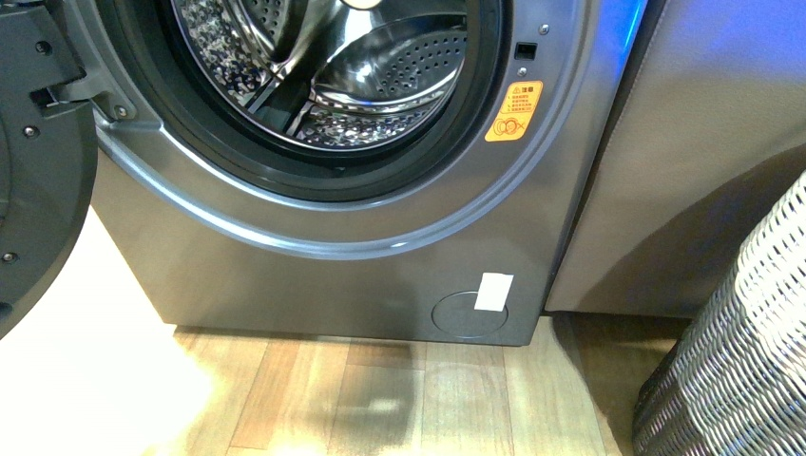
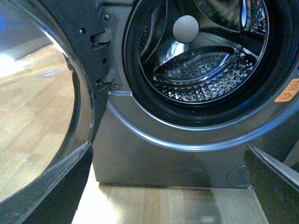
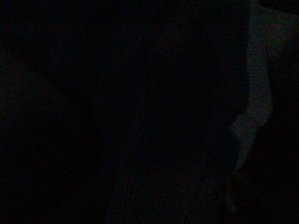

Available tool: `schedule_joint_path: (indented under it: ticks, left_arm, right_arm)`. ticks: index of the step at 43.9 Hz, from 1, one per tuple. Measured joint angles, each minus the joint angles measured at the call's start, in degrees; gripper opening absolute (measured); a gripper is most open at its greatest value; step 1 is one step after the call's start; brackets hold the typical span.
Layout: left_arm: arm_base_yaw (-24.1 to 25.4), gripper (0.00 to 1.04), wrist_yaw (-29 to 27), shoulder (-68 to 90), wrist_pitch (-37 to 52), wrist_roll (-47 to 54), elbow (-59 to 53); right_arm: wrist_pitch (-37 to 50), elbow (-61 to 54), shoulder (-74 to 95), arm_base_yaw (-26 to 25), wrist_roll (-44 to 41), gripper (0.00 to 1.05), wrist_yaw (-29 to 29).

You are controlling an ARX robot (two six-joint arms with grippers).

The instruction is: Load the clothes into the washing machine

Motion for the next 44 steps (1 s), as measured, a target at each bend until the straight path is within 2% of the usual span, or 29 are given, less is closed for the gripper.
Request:
schedule_joint_path:
  ticks: [13,19,33,44]
  left_arm:
    - [0.00,0.98,0.00,0.00,0.00,-0.02,0.00]
    - [0.00,0.98,0.00,0.00,0.00,0.00,0.00]
    - [0.00,0.98,0.00,0.00,0.00,-0.02,0.00]
    - [0.00,0.98,0.00,0.00,0.00,-0.02,0.00]
  right_arm:
    - [2.36,-5.40,-4.24,0.07,0.74,0.23,-0.92]
    - [3.96,-9.27,-7.87,0.20,1.33,0.14,-2.10]
    - [9.33,-20.39,-20.92,1.16,3.02,0.12,-7.17]
    - [12.87,-31.95,-38.73,1.38,4.74,0.12,-12.79]
